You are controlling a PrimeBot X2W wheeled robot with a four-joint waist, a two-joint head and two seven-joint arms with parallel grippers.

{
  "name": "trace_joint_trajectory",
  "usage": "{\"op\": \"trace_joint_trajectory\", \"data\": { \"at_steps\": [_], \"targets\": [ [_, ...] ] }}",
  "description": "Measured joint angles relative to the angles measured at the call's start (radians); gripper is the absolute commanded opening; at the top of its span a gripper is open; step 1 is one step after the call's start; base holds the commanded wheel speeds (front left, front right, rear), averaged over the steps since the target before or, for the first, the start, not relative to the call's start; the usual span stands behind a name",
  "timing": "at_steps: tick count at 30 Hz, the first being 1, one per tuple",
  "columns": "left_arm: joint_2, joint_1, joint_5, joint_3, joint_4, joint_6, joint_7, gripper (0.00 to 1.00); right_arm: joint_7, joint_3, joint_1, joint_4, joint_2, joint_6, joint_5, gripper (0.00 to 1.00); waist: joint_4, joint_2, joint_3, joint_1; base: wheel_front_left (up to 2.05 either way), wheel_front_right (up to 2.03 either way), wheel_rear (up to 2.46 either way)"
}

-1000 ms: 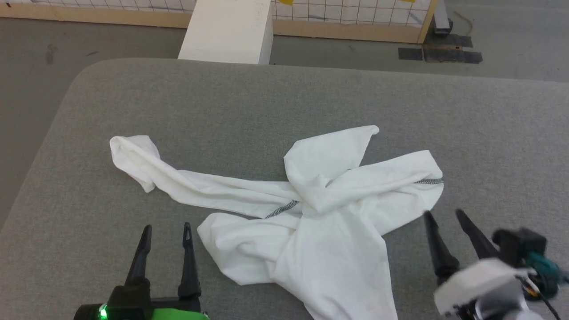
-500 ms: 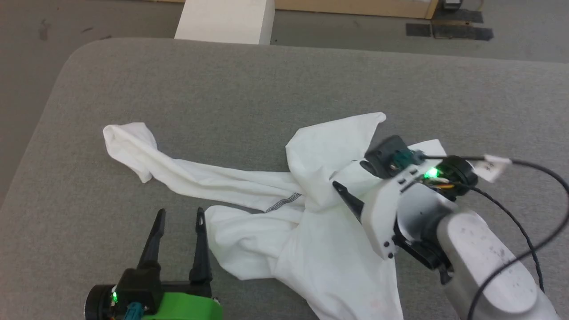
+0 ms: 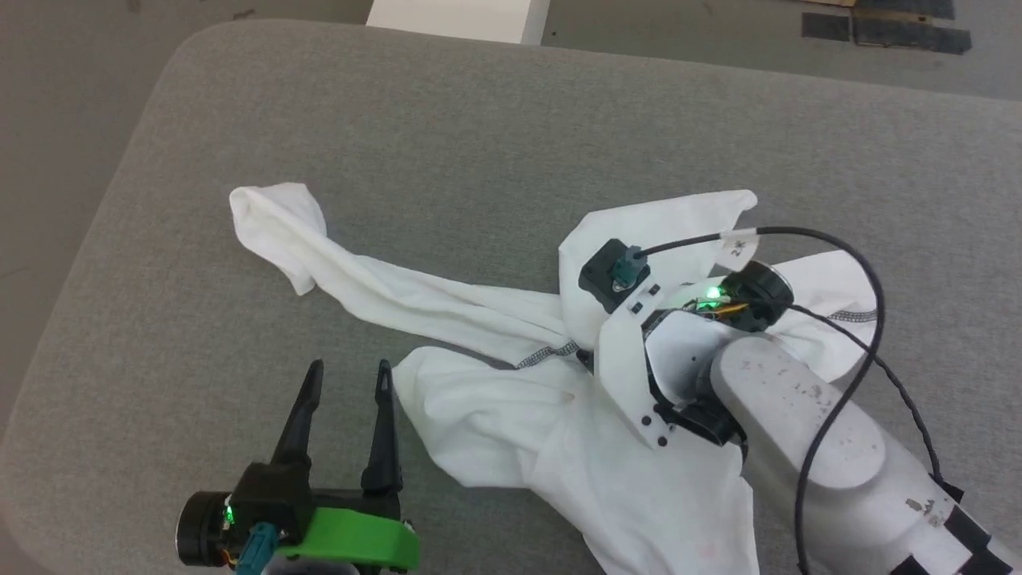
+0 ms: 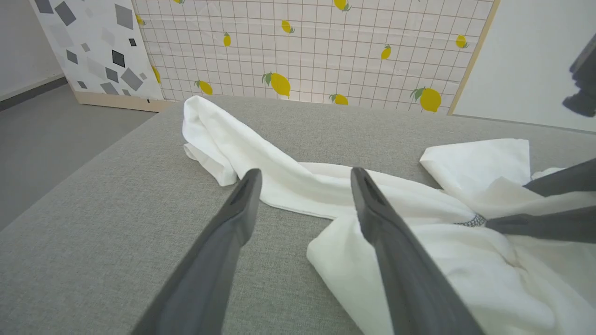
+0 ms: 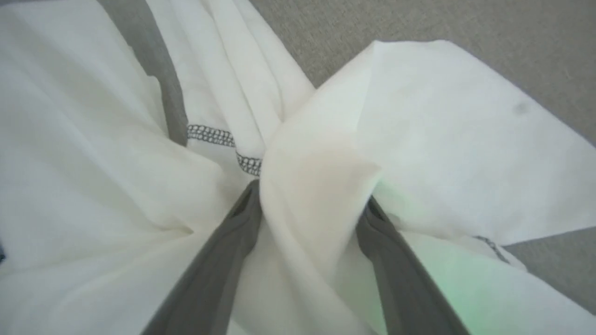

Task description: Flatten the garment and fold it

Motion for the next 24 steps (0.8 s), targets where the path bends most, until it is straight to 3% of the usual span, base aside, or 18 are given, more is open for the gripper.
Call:
{"op": "trace_joint_trajectory", "data": {
  "at_steps": [1, 7, 14, 20, 24],
  "targets": [
    [-0.001, -0.003, -0.002, -0.002, 0.004, 0.000, 0.000, 1.00, -0.011, 0.004, -0.004, 0.018, 0.003, 0.000, -0.004, 0.00, 0.005, 0.0000, 0.002, 0.0000, 0.00, 0.00, 0.00],
    [-0.001, -0.006, -0.003, 0.003, 0.018, 0.001, 0.000, 1.00, -0.114, -0.009, -0.046, 0.048, 0.026, 0.000, -0.005, 0.00, 0.013, 0.0000, 0.002, 0.0000, 0.00, 0.00, 0.00],
    [-0.002, 0.001, -0.003, 0.015, 0.037, -0.009, 0.000, 1.00, -0.173, -0.076, -0.061, -0.001, 0.039, 0.000, 0.069, 0.00, -0.020, 0.0000, -0.041, 0.0000, 0.00, 0.00, 0.00],
    [-0.002, 0.026, -0.003, 0.035, 0.042, -0.021, 0.000, 1.00, -0.208, -0.295, -0.030, -0.100, -0.030, 0.000, 0.088, 0.00, -0.054, 0.0000, -0.094, 0.0000, 0.00, 0.00, 0.00],
    [-0.002, 0.052, -0.002, 0.047, 0.041, -0.031, 0.000, 1.00, -0.218, -0.530, 0.089, -0.170, -0.120, 0.000, 0.044, 0.00, -0.080, 0.0001, -0.119, 0.0000, 0.00, 0.00, 0.00]
  ]
}}
